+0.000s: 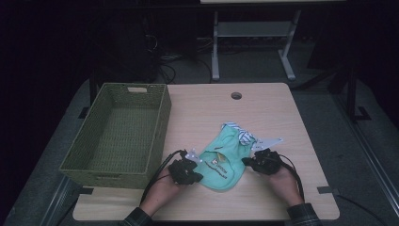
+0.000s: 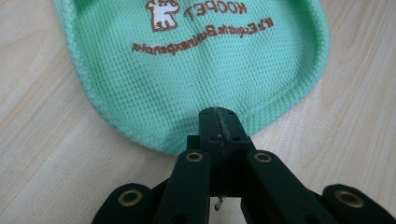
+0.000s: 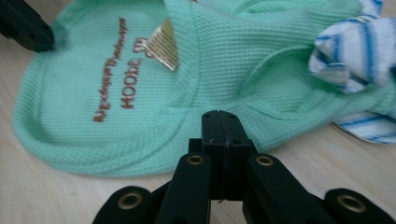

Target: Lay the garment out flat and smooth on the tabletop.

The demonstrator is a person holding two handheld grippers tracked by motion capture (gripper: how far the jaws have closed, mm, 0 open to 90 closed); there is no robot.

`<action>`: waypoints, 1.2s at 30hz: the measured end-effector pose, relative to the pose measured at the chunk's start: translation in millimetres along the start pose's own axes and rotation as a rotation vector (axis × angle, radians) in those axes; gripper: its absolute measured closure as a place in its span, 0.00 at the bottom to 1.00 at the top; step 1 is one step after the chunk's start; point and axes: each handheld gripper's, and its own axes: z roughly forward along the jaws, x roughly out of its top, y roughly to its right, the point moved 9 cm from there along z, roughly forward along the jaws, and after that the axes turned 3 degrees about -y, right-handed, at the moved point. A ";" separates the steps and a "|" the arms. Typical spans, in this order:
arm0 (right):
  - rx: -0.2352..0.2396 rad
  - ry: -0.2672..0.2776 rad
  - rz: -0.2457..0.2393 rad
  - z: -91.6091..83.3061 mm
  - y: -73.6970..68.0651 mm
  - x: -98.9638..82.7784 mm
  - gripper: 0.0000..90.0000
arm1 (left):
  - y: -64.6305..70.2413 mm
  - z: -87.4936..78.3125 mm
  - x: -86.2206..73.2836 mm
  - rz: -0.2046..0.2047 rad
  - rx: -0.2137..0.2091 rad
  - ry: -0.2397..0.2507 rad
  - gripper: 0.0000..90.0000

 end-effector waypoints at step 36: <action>-0.012 -0.042 0.006 2.6 0.0 -13.9 1.00 | -69.1 17.7 97.8 -0.027 0.065 0.097 0.99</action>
